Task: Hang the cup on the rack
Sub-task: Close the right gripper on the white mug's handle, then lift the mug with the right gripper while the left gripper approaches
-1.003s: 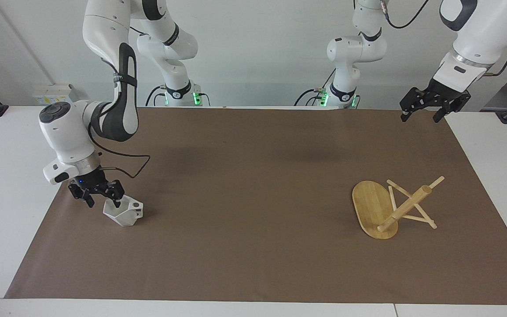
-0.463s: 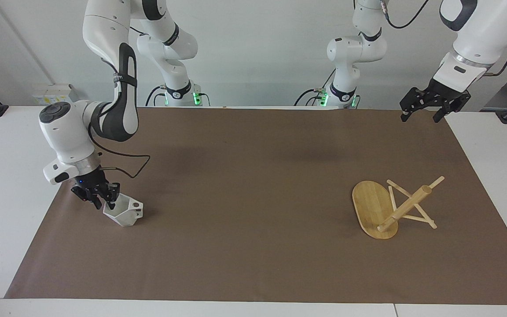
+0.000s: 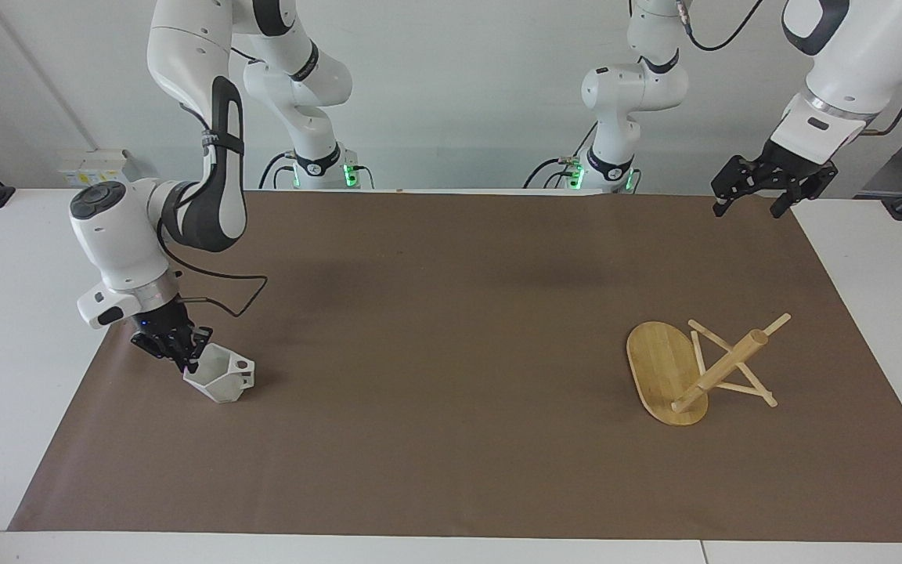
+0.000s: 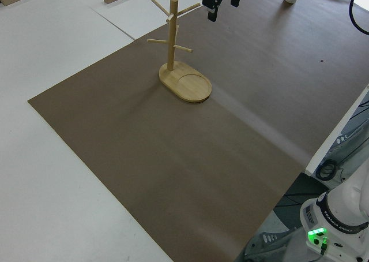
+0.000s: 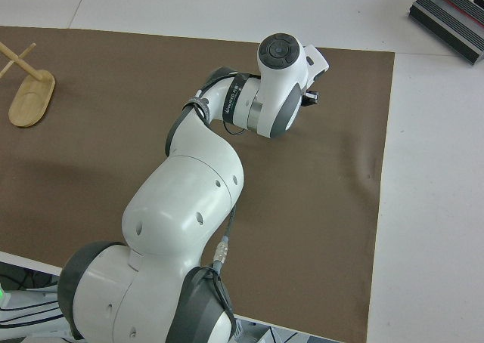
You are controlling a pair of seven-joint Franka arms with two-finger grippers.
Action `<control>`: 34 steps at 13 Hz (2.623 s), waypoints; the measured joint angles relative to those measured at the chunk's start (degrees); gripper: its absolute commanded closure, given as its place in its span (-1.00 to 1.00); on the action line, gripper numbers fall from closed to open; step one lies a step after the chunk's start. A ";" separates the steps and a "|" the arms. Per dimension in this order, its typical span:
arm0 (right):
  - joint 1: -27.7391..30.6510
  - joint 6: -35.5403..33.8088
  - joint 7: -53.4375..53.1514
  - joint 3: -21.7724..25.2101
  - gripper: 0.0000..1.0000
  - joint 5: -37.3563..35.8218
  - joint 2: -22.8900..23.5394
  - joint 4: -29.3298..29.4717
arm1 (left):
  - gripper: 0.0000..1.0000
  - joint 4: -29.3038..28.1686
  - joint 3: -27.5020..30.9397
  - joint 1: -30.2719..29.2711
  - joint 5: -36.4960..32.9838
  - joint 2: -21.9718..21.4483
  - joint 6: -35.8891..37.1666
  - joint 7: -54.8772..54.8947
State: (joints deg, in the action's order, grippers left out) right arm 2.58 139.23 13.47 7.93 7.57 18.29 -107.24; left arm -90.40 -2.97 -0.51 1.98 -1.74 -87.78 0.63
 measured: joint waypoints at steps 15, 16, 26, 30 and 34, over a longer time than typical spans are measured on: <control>-0.17 -18.28 0.00 -1.87 1.00 0.09 -2.67 9.72 | -1.00 -0.74 0.23 -0.35 0.23 -0.29 0.19 -3.26; -0.20 -20.13 0.00 -2.86 1.00 0.35 -3.89 10.11 | -1.00 -1.64 0.23 -0.38 1.01 -0.66 0.18 -6.24; -0.87 -26.41 -4.56 -13.73 1.00 26.09 -12.71 10.37 | -1.00 -15.79 -0.31 -0.23 27.79 -1.90 -12.24 -50.67; -0.90 -24.42 -15.14 -21.96 1.00 29.57 -13.75 11.07 | -1.00 -25.12 -0.94 1.93 41.02 -5.05 -21.71 -58.86; -1.40 -13.10 -29.23 -31.22 1.00 29.57 -13.84 11.03 | -1.00 -28.94 -1.02 6.10 56.72 -5.00 -32.29 -65.63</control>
State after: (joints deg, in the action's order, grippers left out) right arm 1.17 126.13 -15.76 -23.28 37.14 4.45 -96.20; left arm -119.34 -3.98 5.60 58.70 -6.74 -120.07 -65.00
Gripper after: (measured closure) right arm 0.960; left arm 0.000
